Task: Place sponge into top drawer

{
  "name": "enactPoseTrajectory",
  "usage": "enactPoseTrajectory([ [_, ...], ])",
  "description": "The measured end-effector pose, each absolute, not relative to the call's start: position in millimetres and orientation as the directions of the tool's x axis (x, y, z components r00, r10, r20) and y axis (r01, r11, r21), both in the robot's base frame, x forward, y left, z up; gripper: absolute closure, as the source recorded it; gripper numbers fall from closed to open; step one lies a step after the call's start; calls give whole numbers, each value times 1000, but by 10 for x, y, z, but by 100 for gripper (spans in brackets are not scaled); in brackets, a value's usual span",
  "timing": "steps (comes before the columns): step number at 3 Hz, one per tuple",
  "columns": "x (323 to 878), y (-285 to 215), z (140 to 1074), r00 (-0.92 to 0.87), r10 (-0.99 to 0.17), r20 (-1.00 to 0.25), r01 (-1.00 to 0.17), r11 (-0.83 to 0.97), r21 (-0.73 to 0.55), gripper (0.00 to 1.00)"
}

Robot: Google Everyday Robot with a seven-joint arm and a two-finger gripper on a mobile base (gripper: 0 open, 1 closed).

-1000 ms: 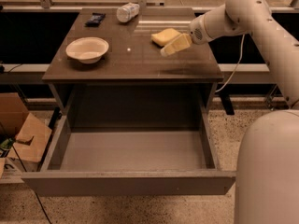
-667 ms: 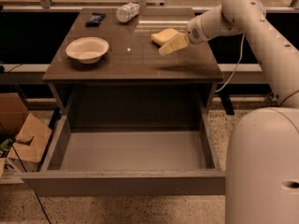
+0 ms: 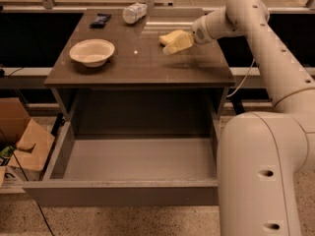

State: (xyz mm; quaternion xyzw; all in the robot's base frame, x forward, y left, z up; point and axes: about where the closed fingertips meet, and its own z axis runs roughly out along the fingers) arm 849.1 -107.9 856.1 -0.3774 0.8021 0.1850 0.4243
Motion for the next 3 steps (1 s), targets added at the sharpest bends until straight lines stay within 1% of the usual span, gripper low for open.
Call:
enactPoseTrajectory([
  [3,8840,-1096,8463,-404,-324,-855,-690,722,52,0],
])
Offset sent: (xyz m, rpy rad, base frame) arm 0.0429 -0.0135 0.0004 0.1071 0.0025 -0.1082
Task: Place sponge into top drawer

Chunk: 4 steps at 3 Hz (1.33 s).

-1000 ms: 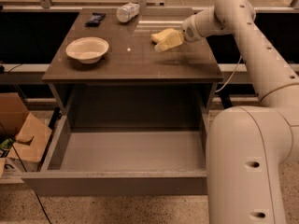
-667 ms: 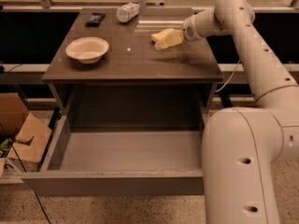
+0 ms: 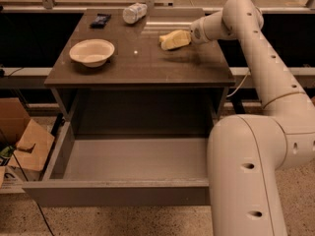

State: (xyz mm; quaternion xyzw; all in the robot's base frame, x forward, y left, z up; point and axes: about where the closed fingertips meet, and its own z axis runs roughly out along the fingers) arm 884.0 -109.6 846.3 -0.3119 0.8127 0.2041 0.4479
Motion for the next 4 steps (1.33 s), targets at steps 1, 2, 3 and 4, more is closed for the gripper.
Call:
enactPoseTrajectory([
  [1,8922,-1091,8413,-422,-305,-854,-664,745,62,0],
  [2,8970,-1086,8373,-437,-291,-851,-646,760,72,0],
  [3,8992,-1072,8360,-445,-285,-849,-638,767,77,16],
  [4,8995,-1078,8367,-445,-280,-851,-635,769,79,39],
])
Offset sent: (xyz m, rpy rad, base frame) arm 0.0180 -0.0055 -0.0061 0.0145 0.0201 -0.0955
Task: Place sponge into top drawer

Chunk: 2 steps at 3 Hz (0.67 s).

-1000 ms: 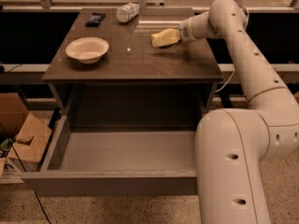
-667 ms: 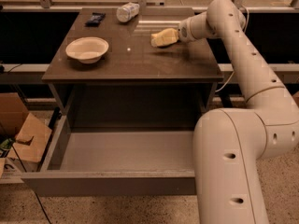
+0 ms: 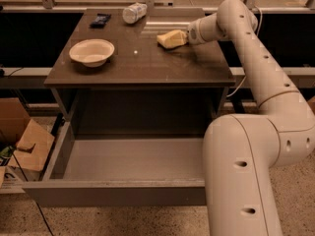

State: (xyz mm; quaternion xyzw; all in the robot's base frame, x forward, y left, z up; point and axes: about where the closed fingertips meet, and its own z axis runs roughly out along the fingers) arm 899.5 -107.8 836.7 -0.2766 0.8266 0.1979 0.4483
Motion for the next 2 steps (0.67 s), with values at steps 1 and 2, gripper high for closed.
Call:
enactPoseTrajectory([
  [1,8965,-1098,8395,-437,-288,-852,-641,764,71,63],
  [2,8817,-1090,8563,-393,-302,-868,-691,721,62,86],
])
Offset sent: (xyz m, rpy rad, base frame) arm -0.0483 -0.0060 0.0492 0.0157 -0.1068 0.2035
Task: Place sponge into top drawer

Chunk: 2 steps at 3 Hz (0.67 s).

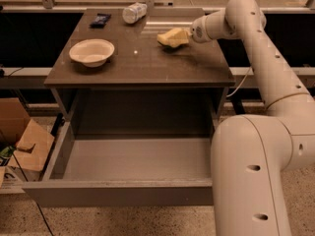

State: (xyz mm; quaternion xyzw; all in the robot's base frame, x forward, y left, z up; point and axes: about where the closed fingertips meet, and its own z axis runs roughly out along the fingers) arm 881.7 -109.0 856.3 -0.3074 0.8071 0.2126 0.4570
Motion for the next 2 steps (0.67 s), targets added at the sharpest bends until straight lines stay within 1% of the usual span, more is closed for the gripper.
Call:
enactPoseTrajectory([
  [1,8478,-984,8853,-297,-389,-872,-794,608,-1,100],
  [2,8056,-937,9071,-217,-480,-850,-869,491,-56,100],
])
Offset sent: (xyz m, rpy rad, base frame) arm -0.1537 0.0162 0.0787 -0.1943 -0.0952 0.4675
